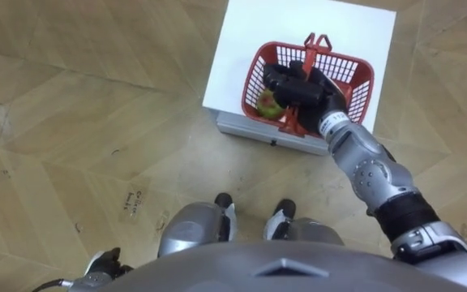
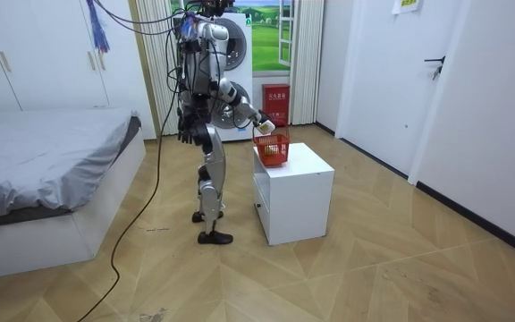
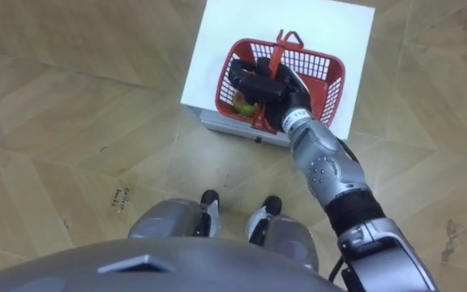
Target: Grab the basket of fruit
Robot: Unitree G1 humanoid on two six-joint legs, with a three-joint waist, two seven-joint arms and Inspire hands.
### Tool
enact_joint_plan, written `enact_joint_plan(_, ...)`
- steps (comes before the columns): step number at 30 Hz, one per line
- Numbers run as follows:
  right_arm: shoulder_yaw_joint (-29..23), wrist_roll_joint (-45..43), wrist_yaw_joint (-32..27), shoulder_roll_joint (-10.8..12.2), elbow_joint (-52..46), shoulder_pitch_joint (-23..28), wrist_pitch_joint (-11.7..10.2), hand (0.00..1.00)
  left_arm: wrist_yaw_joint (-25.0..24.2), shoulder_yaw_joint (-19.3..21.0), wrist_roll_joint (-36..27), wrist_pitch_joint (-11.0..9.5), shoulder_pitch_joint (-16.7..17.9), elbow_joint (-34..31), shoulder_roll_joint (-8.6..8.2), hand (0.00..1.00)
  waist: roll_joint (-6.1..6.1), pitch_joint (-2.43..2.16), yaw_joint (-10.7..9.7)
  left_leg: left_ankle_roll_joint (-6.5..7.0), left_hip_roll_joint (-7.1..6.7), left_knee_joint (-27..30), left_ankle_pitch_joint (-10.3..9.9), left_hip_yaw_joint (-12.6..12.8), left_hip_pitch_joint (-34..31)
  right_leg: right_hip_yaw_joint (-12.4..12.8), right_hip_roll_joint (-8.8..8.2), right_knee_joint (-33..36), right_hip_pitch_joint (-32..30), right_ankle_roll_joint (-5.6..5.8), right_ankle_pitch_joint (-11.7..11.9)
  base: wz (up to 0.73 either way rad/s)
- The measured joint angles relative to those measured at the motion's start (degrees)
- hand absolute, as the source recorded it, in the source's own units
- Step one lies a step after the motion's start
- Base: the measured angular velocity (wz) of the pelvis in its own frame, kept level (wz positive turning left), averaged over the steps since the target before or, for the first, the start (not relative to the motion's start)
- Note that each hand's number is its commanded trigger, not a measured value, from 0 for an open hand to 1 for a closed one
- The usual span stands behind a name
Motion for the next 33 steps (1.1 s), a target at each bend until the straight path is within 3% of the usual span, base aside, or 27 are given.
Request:
enact_joint_plan(5,-1.80,0.43,-1.02,-0.04,2.35,-0.52,-1.02,1.00,0.07,0.01,-0.37,-0.15,-0.03,-0.04,-0.01,0.00,0.09,-0.06,-0.06,0.00,-0.02,0.00,0.00,0.06,-0.12,-0.12,-0.06,0.02,-0.05,0.09,-0.13,0.00)
enact_joint_plan(26,-4.01,1.19,-3.12,-1.12,2.84,-2.29,-1.15,1.00,-0.98,0.05,0.51,-0.08,-0.02,-0.05,-0.03,0.00,-0.03,-0.18,0.03,0.39,-0.49,-0.55,0.26,0.87,-0.75,-0.06,-1.00,1.95,-1.92,0.33,-0.86,0.00)
enact_joint_plan(27,-4.00,1.63,-3.14,-1.15,2.84,-2.38,-1.15,0.24,-0.98,0.05,0.54,-0.08,-0.02,-0.05,-0.03,0.00,-0.04,-0.18,0.04,0.39,-0.51,-0.55,0.27,0.87,-0.72,-0.08,-1.04,2.02,-1.92,0.37,-0.88,0.00)
enact_joint_plan(28,-4.01,2.25,-3.16,-1.19,2.83,-2.55,-1.15,0.00,-0.99,0.05,0.64,-0.08,-0.02,-0.05,-0.03,0.00,-0.04,-0.18,0.05,0.40,-0.55,-0.56,0.27,0.87,-0.70,-0.12,-1.10,2.07,-1.92,0.39,-0.89,0.00)
enact_joint_plan(33,-4.02,2.28,-3.11,-1.18,4.16,-3.18,-1.15,0.00,-0.99,0.05,0.64,-0.08,-0.02,-0.04,-0.03,0.00,-0.09,-0.15,-0.04,0.55,-0.59,-0.58,0.36,0.89,-0.42,-0.39,-1.35,2.18,-1.63,0.40,-0.90,0.00)
